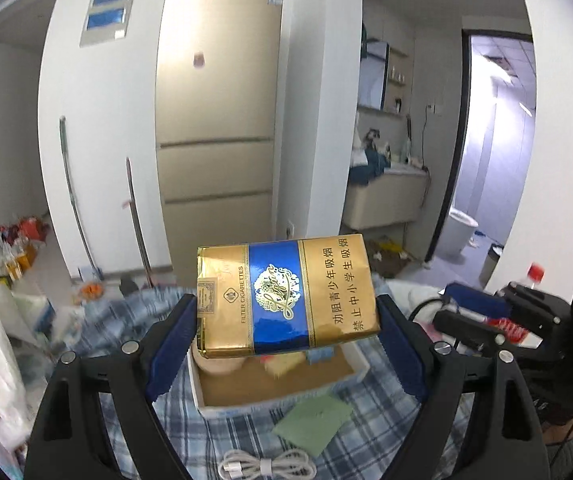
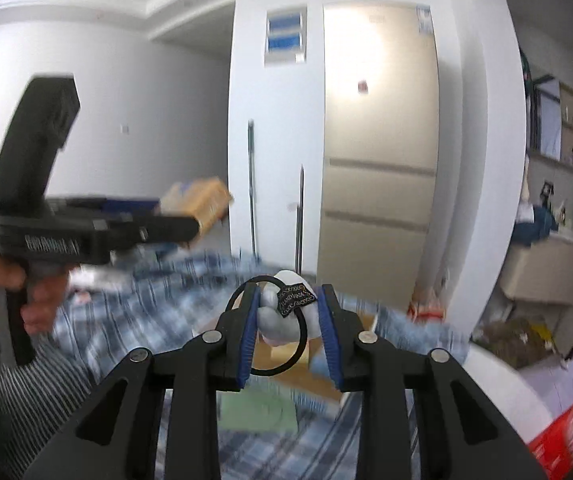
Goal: Organize soft objects
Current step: 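Carry the pack and plush toy over the box and lower them in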
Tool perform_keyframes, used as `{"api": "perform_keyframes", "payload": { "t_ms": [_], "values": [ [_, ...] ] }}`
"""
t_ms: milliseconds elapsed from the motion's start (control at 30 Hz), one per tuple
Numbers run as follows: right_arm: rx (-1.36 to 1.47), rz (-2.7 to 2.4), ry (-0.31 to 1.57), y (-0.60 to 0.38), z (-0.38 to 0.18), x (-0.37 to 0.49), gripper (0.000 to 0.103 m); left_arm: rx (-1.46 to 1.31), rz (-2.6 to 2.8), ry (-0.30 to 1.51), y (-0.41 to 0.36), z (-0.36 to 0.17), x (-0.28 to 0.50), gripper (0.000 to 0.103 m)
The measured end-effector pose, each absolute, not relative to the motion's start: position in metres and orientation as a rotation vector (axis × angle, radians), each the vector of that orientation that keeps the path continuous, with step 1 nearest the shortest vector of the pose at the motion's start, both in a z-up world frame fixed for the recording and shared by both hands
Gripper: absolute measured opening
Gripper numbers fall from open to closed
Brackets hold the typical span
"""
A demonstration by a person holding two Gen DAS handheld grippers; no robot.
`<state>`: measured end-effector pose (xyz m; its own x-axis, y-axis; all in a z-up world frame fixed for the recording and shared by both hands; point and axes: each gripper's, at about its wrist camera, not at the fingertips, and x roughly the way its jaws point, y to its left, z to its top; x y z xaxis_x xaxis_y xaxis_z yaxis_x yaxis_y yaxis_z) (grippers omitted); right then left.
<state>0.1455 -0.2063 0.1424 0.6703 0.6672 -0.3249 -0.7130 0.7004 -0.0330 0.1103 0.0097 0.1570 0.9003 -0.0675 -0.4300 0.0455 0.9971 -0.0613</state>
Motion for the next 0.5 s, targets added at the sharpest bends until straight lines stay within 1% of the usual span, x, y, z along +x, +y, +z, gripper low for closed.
{"api": "perform_keyframes", "payload": {
  "t_ms": [333, 500],
  "values": [
    [-0.043, 0.756, 0.076, -0.209, 0.237, 0.156, 0.028, -0.054, -0.024, 0.249, 0.002, 0.237, 0.118, 0.089],
    [-0.025, 0.757, 0.003, -0.203, 0.263, 0.163, 0.028, -0.01, -0.027, 0.24, -0.012, 0.242, 0.134, 0.089]
  ]
}}
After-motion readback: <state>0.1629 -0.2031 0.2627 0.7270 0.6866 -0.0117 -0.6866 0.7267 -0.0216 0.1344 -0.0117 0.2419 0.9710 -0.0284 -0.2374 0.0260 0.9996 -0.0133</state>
